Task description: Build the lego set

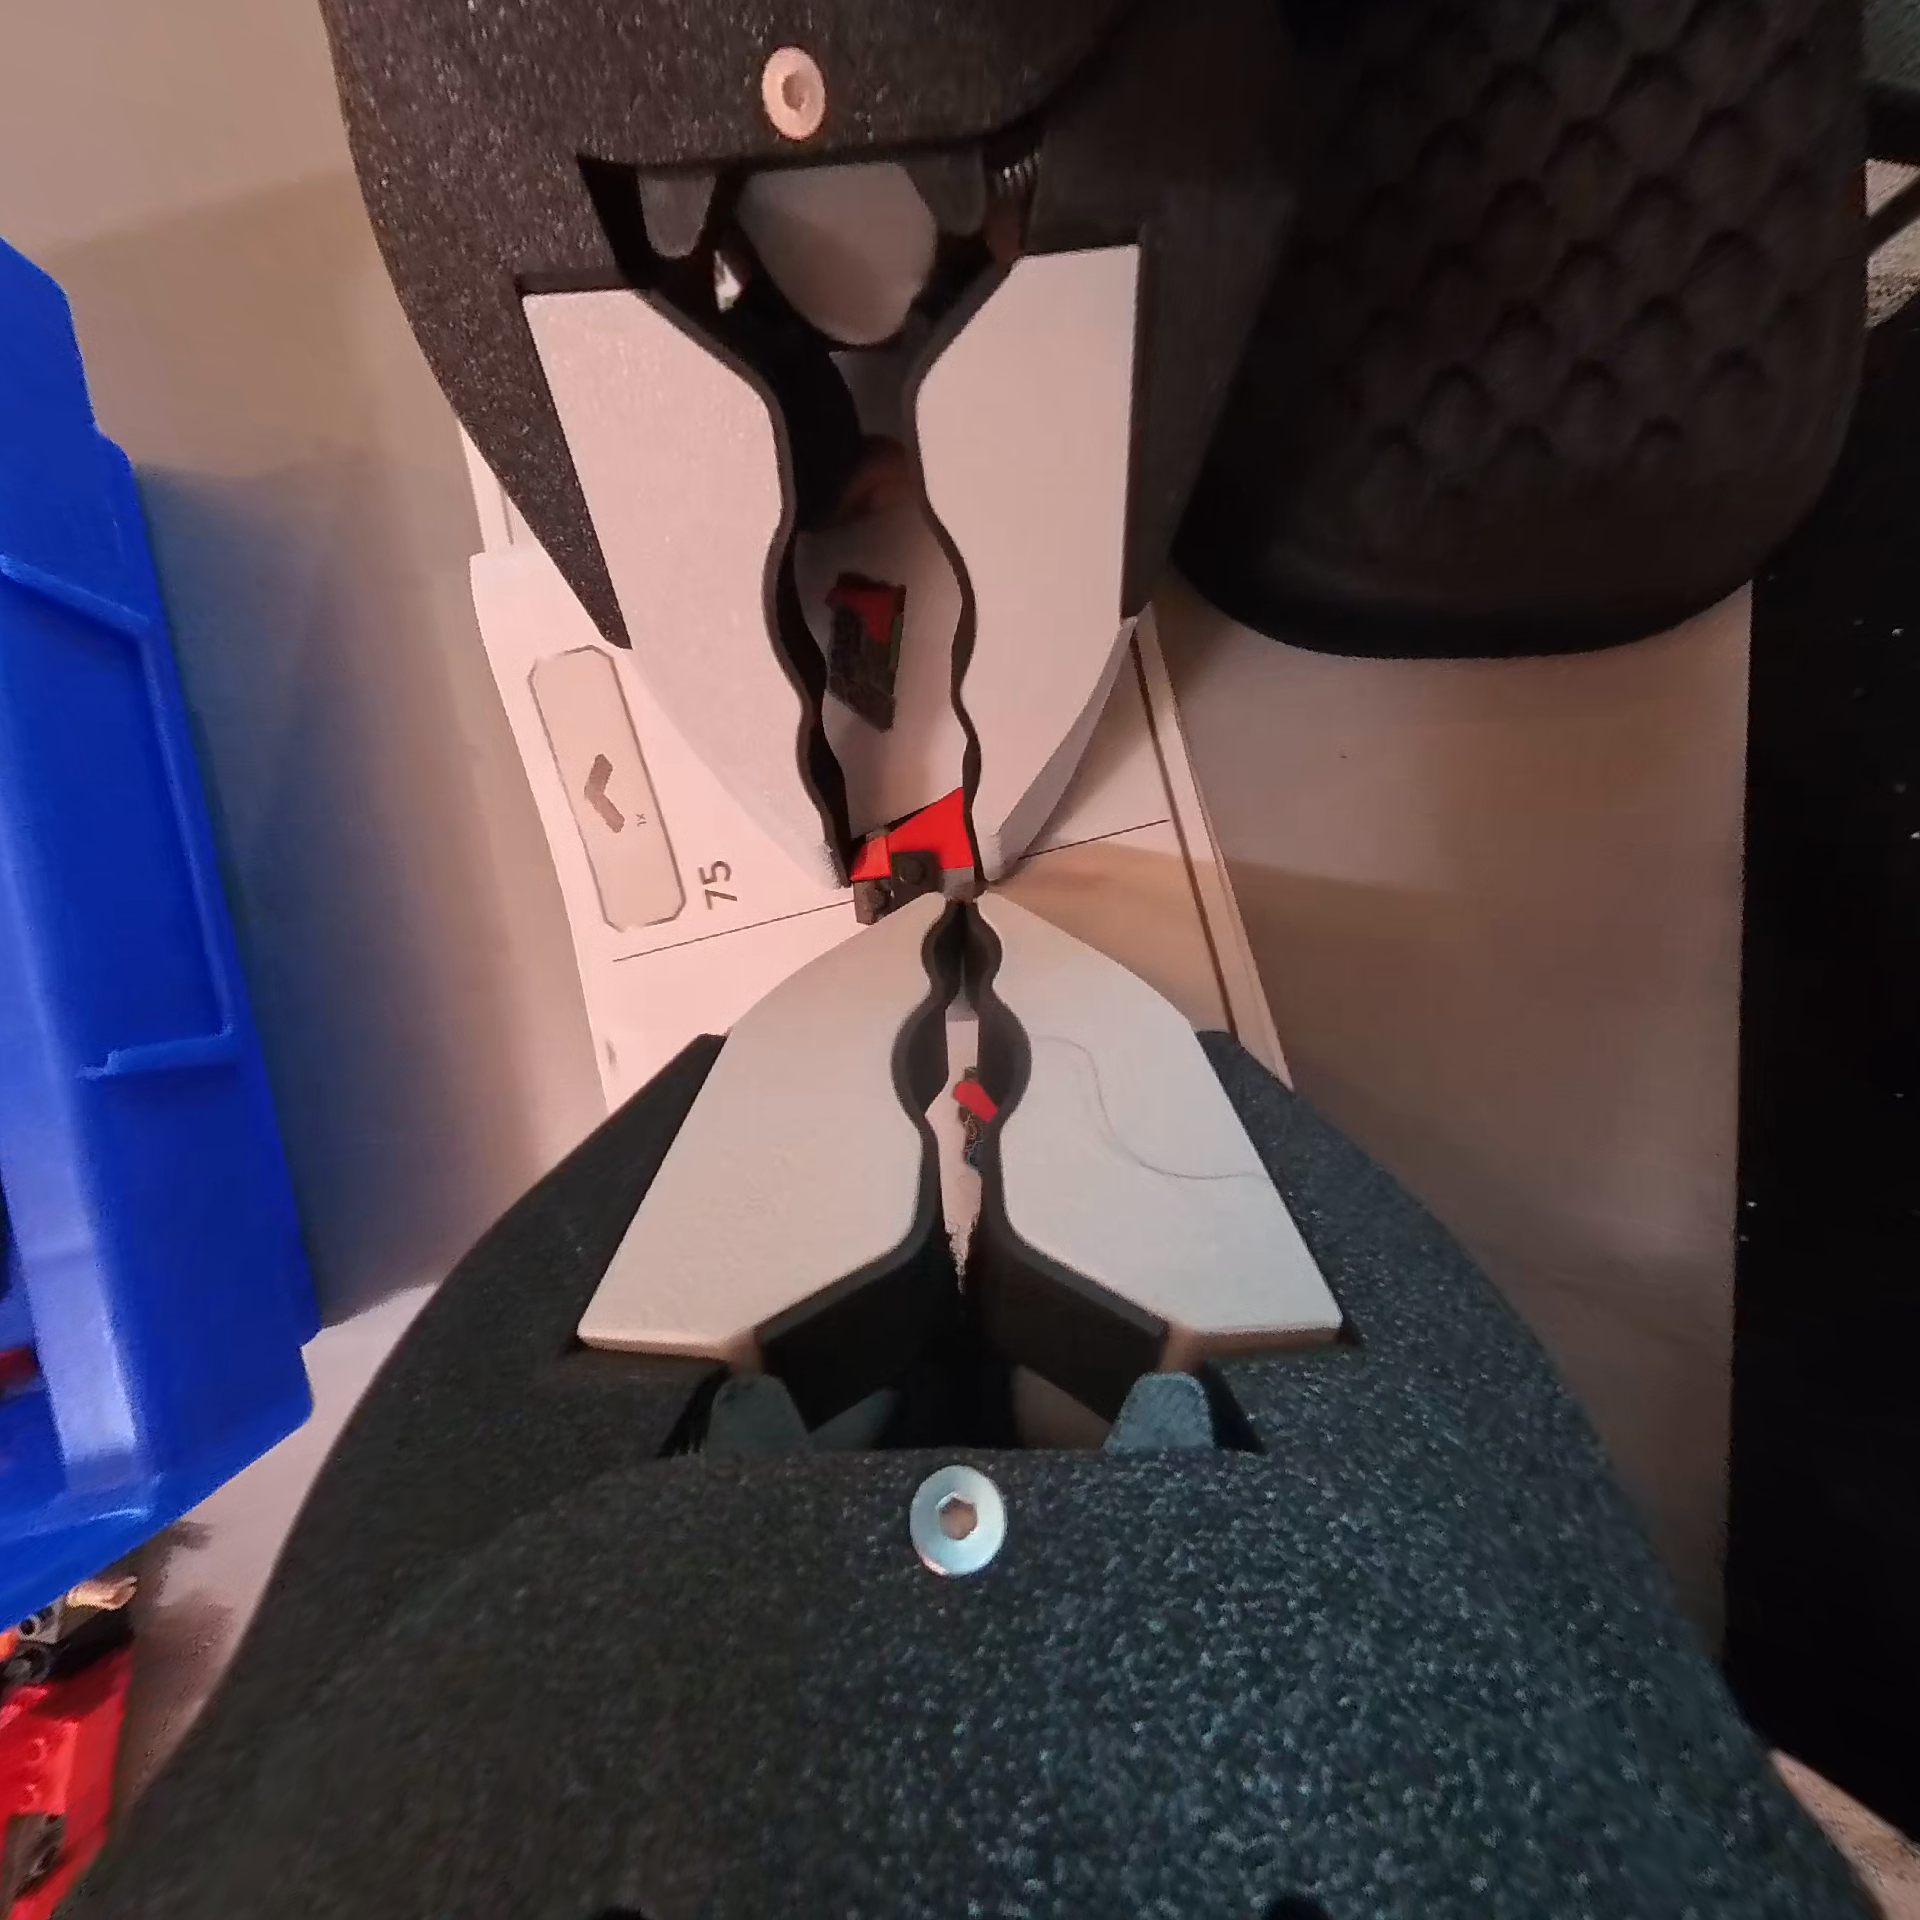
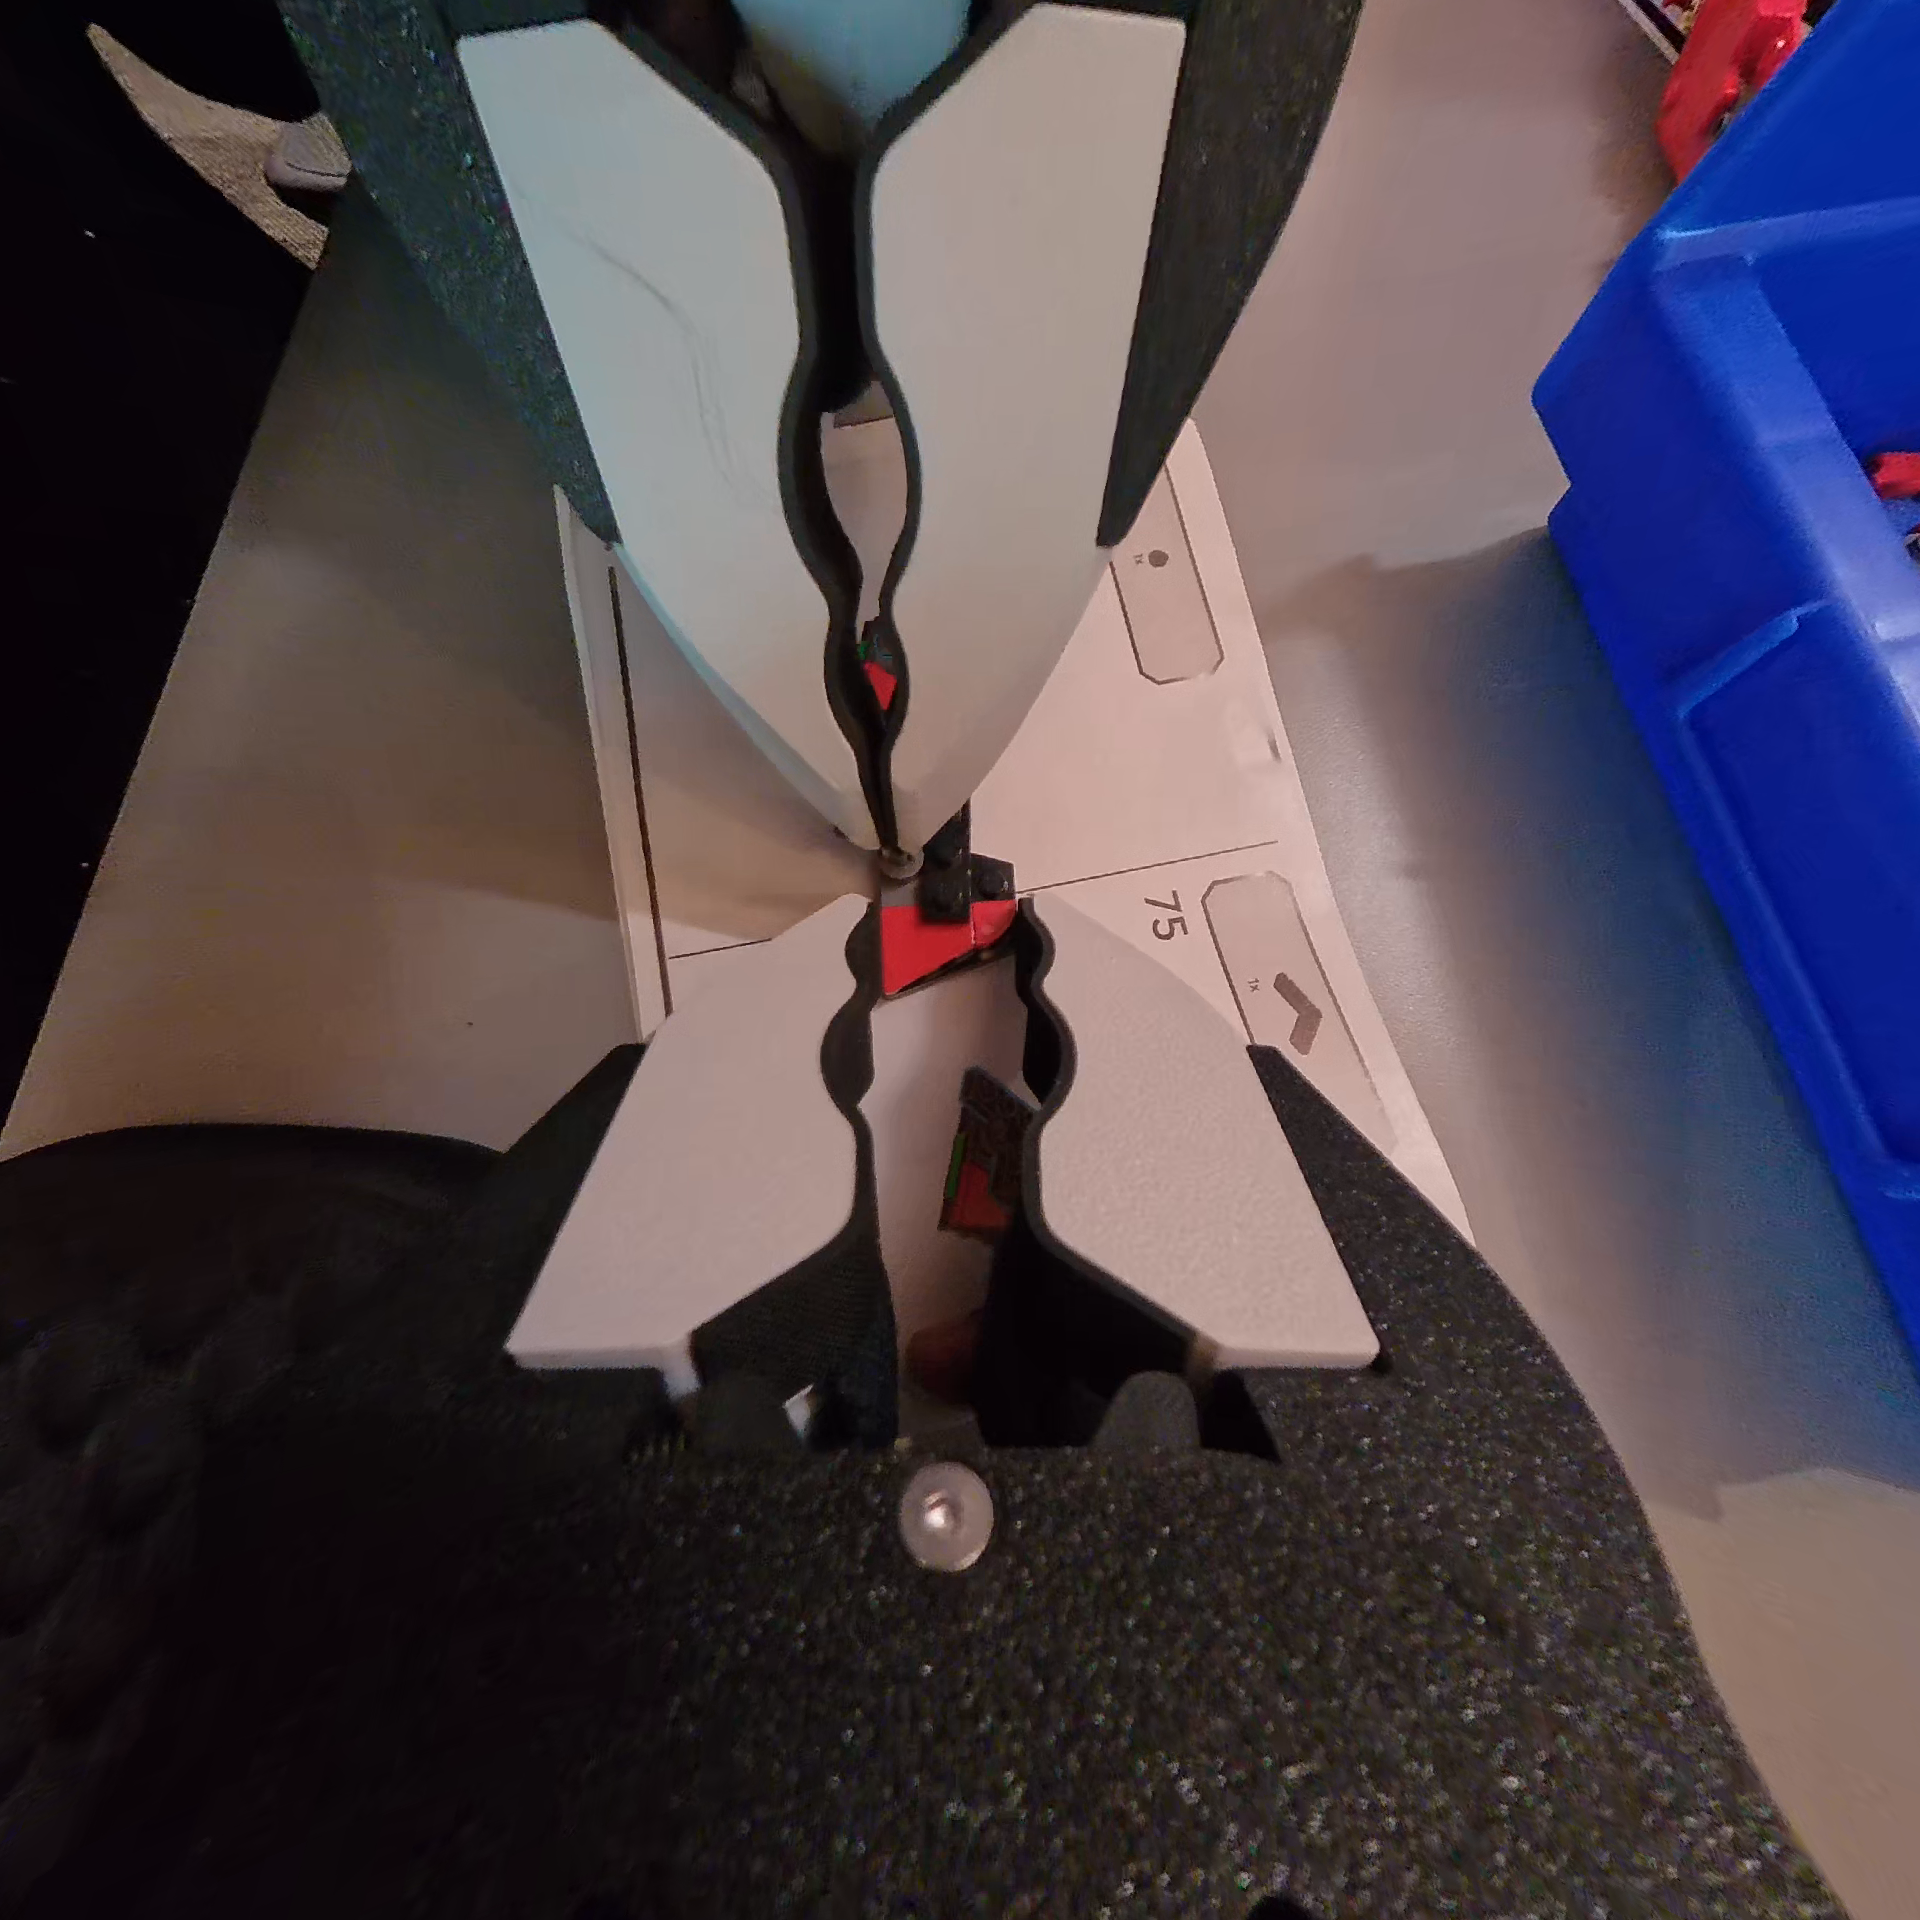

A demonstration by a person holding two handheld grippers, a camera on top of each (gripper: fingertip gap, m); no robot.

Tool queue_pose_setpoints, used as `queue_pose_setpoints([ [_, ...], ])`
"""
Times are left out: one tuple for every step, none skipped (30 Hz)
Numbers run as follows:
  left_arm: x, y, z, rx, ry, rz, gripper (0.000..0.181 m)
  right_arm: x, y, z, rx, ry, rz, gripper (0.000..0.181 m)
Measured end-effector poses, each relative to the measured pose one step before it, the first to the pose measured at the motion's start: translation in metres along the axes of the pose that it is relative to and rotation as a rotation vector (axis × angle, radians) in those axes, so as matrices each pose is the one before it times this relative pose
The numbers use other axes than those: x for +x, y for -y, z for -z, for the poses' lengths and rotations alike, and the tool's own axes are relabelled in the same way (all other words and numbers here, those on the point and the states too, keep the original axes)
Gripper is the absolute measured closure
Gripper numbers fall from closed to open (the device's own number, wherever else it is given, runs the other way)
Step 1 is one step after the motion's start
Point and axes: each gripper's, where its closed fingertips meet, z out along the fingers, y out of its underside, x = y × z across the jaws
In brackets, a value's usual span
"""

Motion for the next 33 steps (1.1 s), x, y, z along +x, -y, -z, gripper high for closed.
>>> queue_pose_setpoints([
  [-0.00076, -0.00027, 0.00136, 0.0018, 0.0087, -0.0074, 0.181, 0.00005, -0.00002, -0.00010, 0.0004, -0.0007, -0.0005, 0.156],
  [-0.00406, 0.00151, 0.00456, 0.0176, 0.0309, 0.0033, 0.181, -0.00008, 0.00003, 0.00004, 0.0011, -0.0011, 0.0013, 0.156],
  [-0.00230, 0.00383, 0.00833, 0.0382, 0.0135, 0.0112, 0.181, -0.00001, -0.00002, 0.00005, 0.0025, -0.0002, 0.0011, 0.156],
  [-0.00080, 0.00377, 0.00991, 0.0396, 0.0007, 0.0129, 0.181, 0.00000, 0.00005, -0.00008, 0.0017, 0.0016, -0.0007, 0.156],
  [-0.00096, 0.00017, 0.00844, 0.0196, 0.0063, 0.0073, 0.181, 0.00001, -0.00003, 0.00004, 0.0001, 0.0022, -0.0003, 0.156],
  [-0.00135, -0.00557, 0.00442, -0.0107, 0.0108, 0.0037, 0.181, -0.00002, -0.00006, 0.00005, -0.0002, 0.0012, 0.0007, 0.156],
  [-0.00075, -0.00877, -0.00021, -0.0252, 0.0043, 0.0045, 0.181, 0.00001, 0.00004, -0.00004, 0.0001, 0.0002, 0.0016, 0.156],
  [0.00039, -0.00759, -0.00391, -0.0172, -0.0041, 0.0130, 0.169, -0.00002, -0.00005, 0.00004, -0.0002, -0.0001, 0.0014, 0.156],
  [0.00330, -0.00512, -0.00498, -0.0083, -0.0210, 0.0114, 0.167, 0.00008, 0.00001, 0.00008, -0.0007, -0.0005, 0.0014, 0.156],
  [0.00388, -0.00204, -0.00422, 0.0023, -0.0204, 0.0028, 0.165, -0.00004, 0.00003, -0.00007, -0.0005, -0.0011, 0.0010, 0.156],
  [0.00163, 0.00092, -0.00266, 0.0139, -0.0022, -0.0040, 0.165, 0.00005, 0.00000, -0.00002, -0.0003, -0.0008, 0.0005, 0.156],
  [0.00043, 0.00272, -0.00135, 0.0192, 0.0042, -0.0073, 0.167, -0.00001, 0.00001, -0.00006, -0.0006, -0.0002, -0.0001, 0.156],
  [0.00067, 0.00275, -0.00090, 0.0150, -0.0003, -0.0066, 0.168, -0.00008, 0.00007, -0.00011, -0.0004, 0.0002, 0.0008, 0.156],
  [-0.00004, 0.00106, -0.00122, 0.0016, 0.0013, -0.0045, 0.170, -0.00034, 0.00036, -0.00034, 0.0009, 0.0016, 0.0016, 0.156],
  [-0.00078, -0.00157, -0.00161, -0.0154, 0.0047, -0.0054, 0.171, -0.00039, 0.00044, -0.00055, 0.0011, 0.0028, 0.0017, 0.156],
  [-0.00074, -0.00279, -0.00180, -0.0218, 0.0043, -0.0070, 0.170, -0.00045, 0.00035, -0.00038, 0.0001, 0.0022, 0.0015, 0.156],
  [-0.00060, -0.00131, -0.00149, -0.0122, 0.0038, -0.0065, 0.169, -0.00008, 0.00008, -0.00014, -0.0008, 0.0007, 0.0012, 0.156],
  [0.00083, -0.00029, -0.00111, -0.0046, -0.0040, -0.0086, 0.170, -0.00005, 0.00011, -0.00002, -0.0006, 0.0005, -0.0012, 0.156],
  [0.00194, 0.00015, -0.00071, -0.0023, -0.0103, -0.0099, 0.174, 0.00002, -0.00001, -0.00006, -0.0010, 0.0003, -0.0007, 0.156],
  [-0.00008, -0.00016, -0.00024, -0.0056, 0.0025, -0.0045, 0.174, -0.00006, 0.00005, -0.00006, -0.0001, -0.0007, 0.0003, 0.156],
  [0.00023, -0.00021, 0.00024, -0.0067, -0.0021, -0.0007, 0.174, -0.00026, 0.00028, -0.00028, 0.0003, 0.0011, -0.0014, 0.156],
  [0.00036, -0.00052, 0.00021, -0.0105, -0.0058, 0.0030, 0.174, -0.00031, 0.00038, -0.00033, -0.0007, 0.0009, 0.0005, 0.156],
  [0.00031, -0.00049, 0.00016, -0.0120, -0.0059, 0.0065, 0.174, -0.00023, 0.00024, -0.00033, -0.0031, -0.0004, 0.0021, 0.156],
  [0.00047, -0.00054, 0.00018, -0.0148, -0.0066, 0.0047, 0.174, -0.00036, 0.00038, -0.00030, -0.0024, 0.0014, 0.0005, 0.156],
  [0.00061, -0.00055, 0.00031, -0.0188, -0.0049, -0.0002, 0.175, -0.00038, 0.00047, -0.00050, -0.0019, 0.0005, -0.0009, 0.156],
  [0.00027, -0.00043, 0.00015, -0.0205, -0.0004, -0.0003, 0.174, -0.00022, 0.00016, -0.00028, -0.0036, -0.0005, -0.0011, 0.156],
  [0.00020, -0.00018, 0.00008, -0.0194, 0.0011, -0.0021, 0.175, -0.00016, 0.00013, -0.00014, -0.0042, -0.0015, -0.0001, 0.156],
  [0.00007, -0.00017, -0.00010, -0.0154, 0.0018, 0.0023, 0.175, -0.00002, 0.00007, -0.00002, -0.0035, -0.0021, -0.0022, 0.157],
  [-0.00008, -0.00001, 0.00006, -0.0091, -0.0009, 0.0049, 0.175, 0.00009, 0.00002, -0.00001, -0.0020, -0.0018, -0.0029, 0.157],
  [0.00000, 0.00009, -0.00009, -0.0027, -0.0045, 0.0084, 0.175, 0.00004, 0.00002, -0.00007, -0.0008, -0.0013, -0.0031, 0.157],
  [0.00008, 0.00003, -0.00005, 0.0011, -0.0077, 0.0136, 0.175, -0.00001, 0.00012, -0.00014, -0.0002, -0.0015, -0.0029, 0.157],
  [-0.00006, -0.00009, -0.00007, 0.0020, -0.0048, 0.0107, 0.175, 0.00010, 0.00022, -0.00011, -0.0003, -0.0027, -0.0025, 0.157],
  [0.00012, 0.00000, 0.00000, -0.0008, -0.0010, 0.0086, 0.175, -0.00002, 0.00021, -0.00023, -0.0001, -0.0023, -0.0021, 0.157],
])
